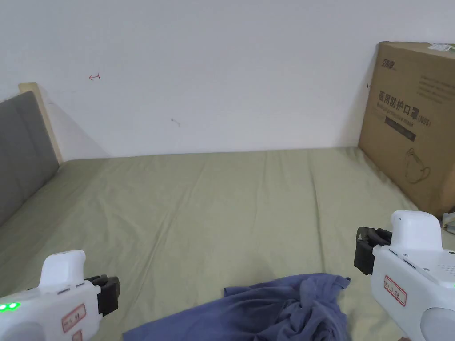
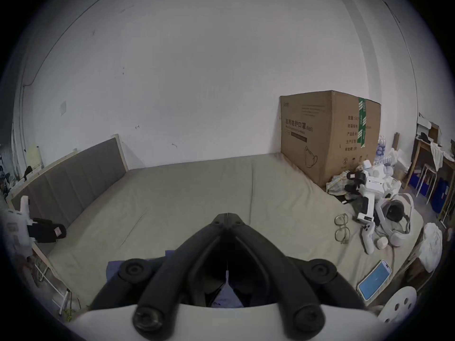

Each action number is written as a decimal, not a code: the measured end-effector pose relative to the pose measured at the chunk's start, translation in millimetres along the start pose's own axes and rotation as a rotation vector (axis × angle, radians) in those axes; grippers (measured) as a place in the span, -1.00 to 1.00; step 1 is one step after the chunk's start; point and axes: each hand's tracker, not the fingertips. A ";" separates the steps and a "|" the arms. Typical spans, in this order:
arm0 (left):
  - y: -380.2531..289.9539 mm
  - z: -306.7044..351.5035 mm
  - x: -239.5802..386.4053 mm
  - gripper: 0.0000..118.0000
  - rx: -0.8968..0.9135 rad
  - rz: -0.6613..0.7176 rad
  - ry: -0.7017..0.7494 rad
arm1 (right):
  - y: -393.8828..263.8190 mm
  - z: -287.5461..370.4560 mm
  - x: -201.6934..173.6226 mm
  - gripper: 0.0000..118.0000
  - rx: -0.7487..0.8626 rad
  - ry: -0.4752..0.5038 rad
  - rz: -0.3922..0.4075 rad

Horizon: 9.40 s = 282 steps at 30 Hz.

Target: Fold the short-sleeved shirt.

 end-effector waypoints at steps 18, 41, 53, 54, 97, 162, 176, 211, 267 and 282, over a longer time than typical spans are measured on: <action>-31.7 -232.9 -58.9 0.84 -0.576 0.086 0.103 | -34.5 -35.2 43.8 -0.99 -0.202 -0.085 -0.009; -13.8 -127.3 -33.3 -0.95 -0.345 0.017 -0.107 | -146.0 -150.8 69.2 0.32 -0.885 0.077 -0.087; -19.0 -121.5 -38.3 -0.95 -0.320 0.080 -0.100 | -126.5 -132.4 67.0 -0.92 -0.744 0.072 0.068; -17.0 -115.9 -38.5 -0.95 -0.285 0.094 -0.105 | -119.2 -124.2 70.7 -0.93 -0.712 0.068 0.058; 393.6 -114.8 4.9 -0.96 0.392 -0.044 0.056 | 355.3 -233.8 124.4 -0.93 0.018 -0.082 -0.046; 30.6 -3.5 -77.3 -1.00 -0.202 -0.007 0.027 | 5.5 -55.2 95.0 -0.99 -0.355 0.134 -0.044; -1.4 -170.9 -164.5 0.94 -0.384 0.117 0.122 | -6.2 -78.2 77.4 -0.99 -0.485 0.161 -0.001; 6.5 -119.4 -113.7 -0.94 -0.223 0.052 -0.076 | 6.2 -487.3 28.6 0.82 -0.809 0.155 0.167; 350.7 -11.7 51.9 -0.94 0.241 -0.256 -0.025 | 360.2 -124.8 130.1 -0.99 -0.058 0.090 -0.116; 484.8 -82.3 47.5 -0.94 0.343 -0.191 0.003 | 488.2 -245.7 90.7 -0.99 0.120 0.065 -0.132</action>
